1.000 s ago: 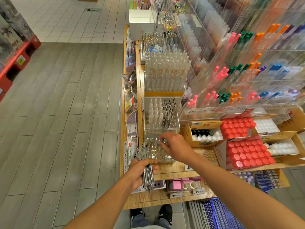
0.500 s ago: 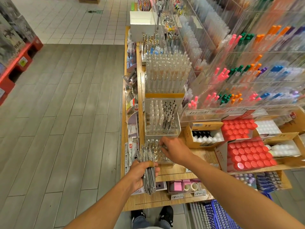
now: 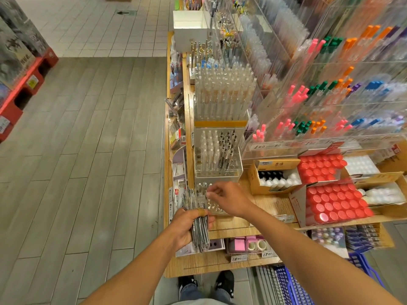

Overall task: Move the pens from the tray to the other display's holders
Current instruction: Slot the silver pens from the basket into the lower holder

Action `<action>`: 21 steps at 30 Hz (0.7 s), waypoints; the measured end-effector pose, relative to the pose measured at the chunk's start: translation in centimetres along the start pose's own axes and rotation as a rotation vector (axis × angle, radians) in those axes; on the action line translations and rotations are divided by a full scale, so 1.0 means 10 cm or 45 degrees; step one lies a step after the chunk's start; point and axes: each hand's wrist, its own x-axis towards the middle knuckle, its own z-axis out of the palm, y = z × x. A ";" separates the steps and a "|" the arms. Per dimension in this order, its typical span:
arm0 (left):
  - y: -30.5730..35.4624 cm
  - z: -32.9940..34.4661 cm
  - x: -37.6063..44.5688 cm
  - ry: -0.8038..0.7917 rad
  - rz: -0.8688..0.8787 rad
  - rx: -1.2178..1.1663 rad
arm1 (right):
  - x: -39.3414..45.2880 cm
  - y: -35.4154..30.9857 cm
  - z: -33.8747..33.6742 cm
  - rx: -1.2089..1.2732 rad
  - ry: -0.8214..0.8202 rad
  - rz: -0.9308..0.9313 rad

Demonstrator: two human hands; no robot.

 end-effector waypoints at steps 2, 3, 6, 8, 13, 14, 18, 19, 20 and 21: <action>0.02 0.03 -0.01 -0.034 0.003 0.002 | -0.01 -0.03 0.03 0.188 -0.131 0.129; 0.02 0.04 -0.02 -0.048 0.004 0.008 | -0.02 -0.03 0.04 0.242 -0.118 0.157; 0.02 0.07 -0.03 -0.069 -0.001 -0.024 | -0.03 -0.04 0.02 0.420 -0.055 0.248; 0.02 0.09 -0.03 -0.072 -0.011 -0.089 | -0.03 -0.06 -0.03 0.473 -0.057 0.291; 0.05 0.08 0.00 0.014 0.006 -0.142 | -0.06 -0.16 -0.20 0.345 0.022 0.099; 0.06 0.06 0.01 0.034 0.008 -0.127 | -0.07 -0.18 -0.24 0.316 0.051 0.039; 0.08 -0.03 0.03 0.109 0.014 -0.041 | -0.07 -0.19 -0.36 0.088 0.151 -0.148; 0.08 -0.05 0.04 0.126 0.017 -0.019 | -0.06 -0.18 -0.36 0.001 0.153 -0.192; 0.09 -0.06 0.04 0.135 0.021 -0.005 | -0.05 -0.17 -0.36 -0.077 0.145 -0.231; 0.09 -0.07 0.04 0.137 0.024 0.002 | -0.03 -0.16 -0.35 -0.138 0.129 -0.259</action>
